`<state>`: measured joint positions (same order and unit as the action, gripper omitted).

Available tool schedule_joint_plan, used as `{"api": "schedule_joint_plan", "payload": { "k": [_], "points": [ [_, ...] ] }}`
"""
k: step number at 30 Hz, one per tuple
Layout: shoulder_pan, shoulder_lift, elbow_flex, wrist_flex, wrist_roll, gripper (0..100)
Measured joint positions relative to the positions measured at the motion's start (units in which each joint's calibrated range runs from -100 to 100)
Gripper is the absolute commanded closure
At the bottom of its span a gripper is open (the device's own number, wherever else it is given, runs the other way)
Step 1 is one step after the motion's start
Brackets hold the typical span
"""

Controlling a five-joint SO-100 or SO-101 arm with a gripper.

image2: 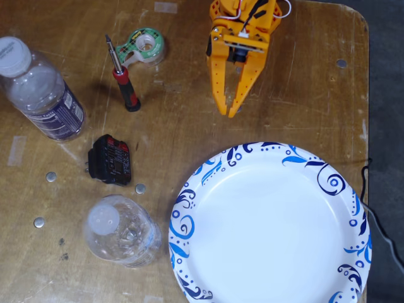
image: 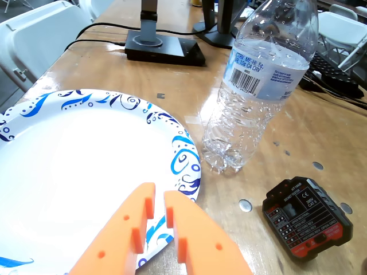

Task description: Move the bottles to the plate

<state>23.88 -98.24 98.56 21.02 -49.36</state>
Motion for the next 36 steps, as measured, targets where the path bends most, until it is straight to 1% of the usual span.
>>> {"api": "schedule_joint_plan", "payload": {
  "k": [6,13,20,26,31,33,36],
  "points": [
    [1.28,0.0,0.0,-0.26,0.0,96],
    [0.27,0.0,0.0,-10.21,0.0,97],
    [1.28,0.0,-0.72,-13.7,-0.1,97],
    [1.09,0.0,-0.81,-24.6,0.05,96],
    [1.73,0.0,-2.88,-25.96,0.05,96],
    [4.47,0.42,-5.04,-23.66,0.05,93],
    [5.01,3.52,-9.8,-20.6,0.05,84]
  ]
}}
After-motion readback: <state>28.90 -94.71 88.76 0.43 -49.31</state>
